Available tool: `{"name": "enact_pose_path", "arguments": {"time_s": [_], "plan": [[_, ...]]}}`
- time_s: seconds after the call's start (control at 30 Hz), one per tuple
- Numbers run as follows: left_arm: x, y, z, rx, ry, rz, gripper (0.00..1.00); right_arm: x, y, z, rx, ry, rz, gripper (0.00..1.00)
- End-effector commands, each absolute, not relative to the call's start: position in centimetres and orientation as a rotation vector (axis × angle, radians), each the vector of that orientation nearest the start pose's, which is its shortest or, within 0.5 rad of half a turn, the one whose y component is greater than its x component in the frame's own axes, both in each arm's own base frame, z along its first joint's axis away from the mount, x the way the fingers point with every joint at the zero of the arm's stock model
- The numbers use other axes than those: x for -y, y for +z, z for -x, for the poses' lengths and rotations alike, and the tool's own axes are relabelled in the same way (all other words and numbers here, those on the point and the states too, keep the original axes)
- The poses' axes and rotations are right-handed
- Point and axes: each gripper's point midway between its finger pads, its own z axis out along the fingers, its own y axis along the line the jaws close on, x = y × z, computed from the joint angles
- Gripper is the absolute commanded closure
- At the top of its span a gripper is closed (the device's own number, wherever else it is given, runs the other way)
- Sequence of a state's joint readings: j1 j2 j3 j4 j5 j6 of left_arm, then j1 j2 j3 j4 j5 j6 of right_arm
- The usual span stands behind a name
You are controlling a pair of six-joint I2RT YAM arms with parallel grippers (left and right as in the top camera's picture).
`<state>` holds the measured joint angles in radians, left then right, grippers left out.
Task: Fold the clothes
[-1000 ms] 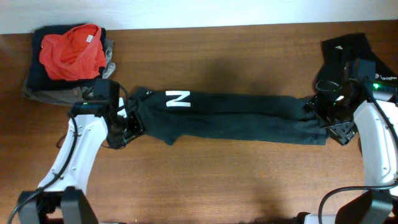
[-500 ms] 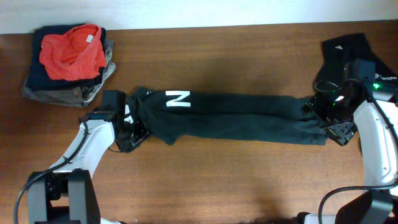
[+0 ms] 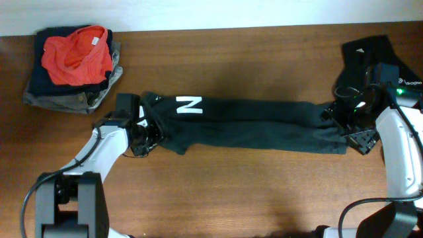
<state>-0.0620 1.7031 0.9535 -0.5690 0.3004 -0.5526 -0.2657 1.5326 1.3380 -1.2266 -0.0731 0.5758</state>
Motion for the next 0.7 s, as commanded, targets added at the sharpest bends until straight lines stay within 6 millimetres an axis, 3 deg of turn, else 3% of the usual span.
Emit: {"name": "enact_pose_path", "arguments": {"time_s": [0.0,0.4,0.67], "plan": [[7.3,0.5,-32.5,-2.909,-0.539,0.700,0.40,6.4,14.5,-29.0,-2.750,0.151,-1.213,0.01],[7.4,0.0,-33.1,-2.897,-0.547,0.692,0.42,6.4,14.6,-29.1,-2.746,0.151,-1.212,0.01],[7.4,1.4,-33.6,-2.858,-0.559,0.673,0.63,6.4,14.6,-29.1,-2.745,0.151,-1.211,0.01]]}}
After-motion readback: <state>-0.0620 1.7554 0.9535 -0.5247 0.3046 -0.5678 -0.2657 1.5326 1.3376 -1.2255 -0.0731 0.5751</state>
